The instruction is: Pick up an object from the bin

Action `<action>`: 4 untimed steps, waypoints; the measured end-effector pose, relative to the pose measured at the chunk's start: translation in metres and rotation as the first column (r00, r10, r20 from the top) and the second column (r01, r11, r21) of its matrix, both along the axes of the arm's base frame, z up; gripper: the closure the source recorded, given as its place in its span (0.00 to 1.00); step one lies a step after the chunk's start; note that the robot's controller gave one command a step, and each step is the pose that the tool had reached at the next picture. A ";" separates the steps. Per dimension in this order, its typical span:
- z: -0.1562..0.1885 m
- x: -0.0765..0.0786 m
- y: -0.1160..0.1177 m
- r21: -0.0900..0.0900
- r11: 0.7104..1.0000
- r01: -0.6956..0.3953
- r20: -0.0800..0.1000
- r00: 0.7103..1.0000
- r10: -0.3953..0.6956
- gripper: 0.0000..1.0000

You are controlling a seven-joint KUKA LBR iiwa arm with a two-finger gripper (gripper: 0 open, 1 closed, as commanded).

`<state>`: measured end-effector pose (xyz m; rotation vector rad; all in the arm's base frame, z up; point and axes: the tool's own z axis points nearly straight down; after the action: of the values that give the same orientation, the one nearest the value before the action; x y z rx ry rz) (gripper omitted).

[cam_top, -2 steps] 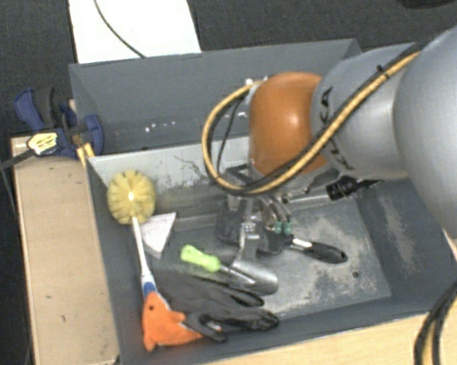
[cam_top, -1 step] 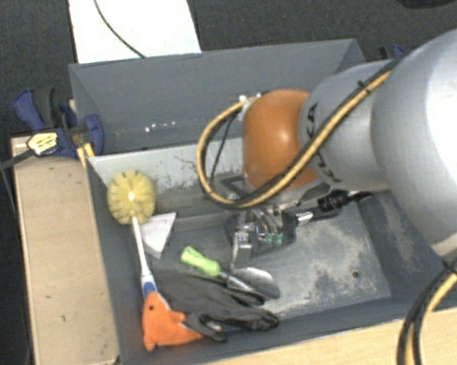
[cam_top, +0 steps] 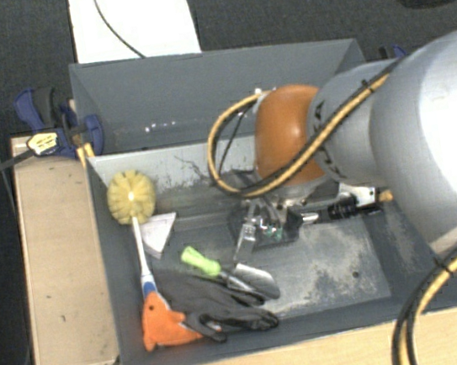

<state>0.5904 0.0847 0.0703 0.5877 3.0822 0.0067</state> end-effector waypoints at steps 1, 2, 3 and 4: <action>0.006 -0.009 0.023 -0.001 0.976 -0.218 0.006 0.976 0.218 1.00; 0.006 -0.009 0.022 -0.001 0.976 -0.218 0.006 0.976 0.218 1.00; 0.018 -0.011 0.022 0.000 0.976 -0.217 -0.002 0.976 0.217 1.00; 0.049 -0.010 0.022 0.000 0.976 -0.218 0.002 0.976 0.218 1.00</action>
Offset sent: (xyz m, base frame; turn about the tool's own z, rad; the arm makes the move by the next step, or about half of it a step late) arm 0.0000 0.0000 0.0000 0.0000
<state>0.5804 0.1066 0.1189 0.2463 3.1263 0.0081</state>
